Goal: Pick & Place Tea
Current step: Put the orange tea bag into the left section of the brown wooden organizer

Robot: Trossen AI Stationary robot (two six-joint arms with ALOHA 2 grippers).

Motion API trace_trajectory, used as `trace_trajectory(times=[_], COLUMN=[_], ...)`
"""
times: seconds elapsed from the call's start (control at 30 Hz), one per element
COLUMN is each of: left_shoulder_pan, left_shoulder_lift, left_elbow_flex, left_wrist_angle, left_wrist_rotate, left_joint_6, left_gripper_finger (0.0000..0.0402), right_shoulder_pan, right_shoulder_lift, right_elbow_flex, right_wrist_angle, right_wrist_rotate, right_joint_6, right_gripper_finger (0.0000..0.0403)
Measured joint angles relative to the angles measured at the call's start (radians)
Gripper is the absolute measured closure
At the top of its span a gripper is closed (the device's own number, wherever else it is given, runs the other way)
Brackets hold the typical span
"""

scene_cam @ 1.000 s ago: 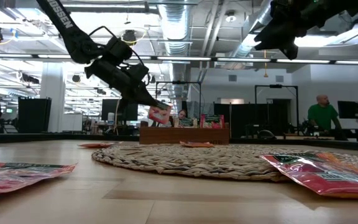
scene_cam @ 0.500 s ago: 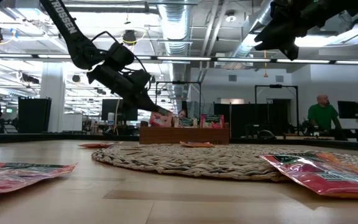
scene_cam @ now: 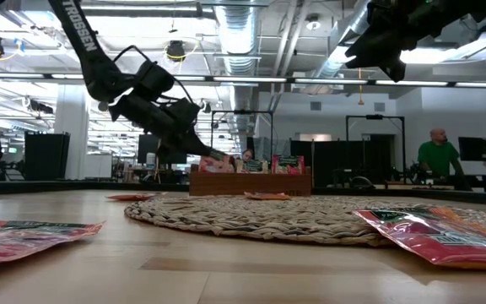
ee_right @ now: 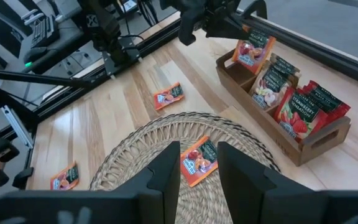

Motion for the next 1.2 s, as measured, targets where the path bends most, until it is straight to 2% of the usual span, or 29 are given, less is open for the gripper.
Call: trace_trajectory(times=[0.47,0.8,1.2], left_shoulder_pan=[0.0,-0.013,-0.013], left_shoulder_lift=[0.0,0.062,0.062], left_elbow_flex=[-0.013,-0.011,-0.011], left_wrist_angle=[0.057,0.087,0.086], left_wrist_rotate=[0.024,0.029,-0.011], left_joint_6=[0.01,0.008,0.005], left_gripper_finger=[0.0401,0.0401,0.0401], right_shoulder_pan=[0.0,0.0,0.0], right_shoulder_lift=[0.0,0.0,0.0], right_elbow_flex=[0.0,0.001,0.001], right_wrist_angle=[0.002,0.002,0.002], right_wrist_rotate=[0.001,-0.001,-0.001], right_joint_6=[0.0,0.002,0.002], right_gripper_finger=[0.0306,0.0306,0.0306])
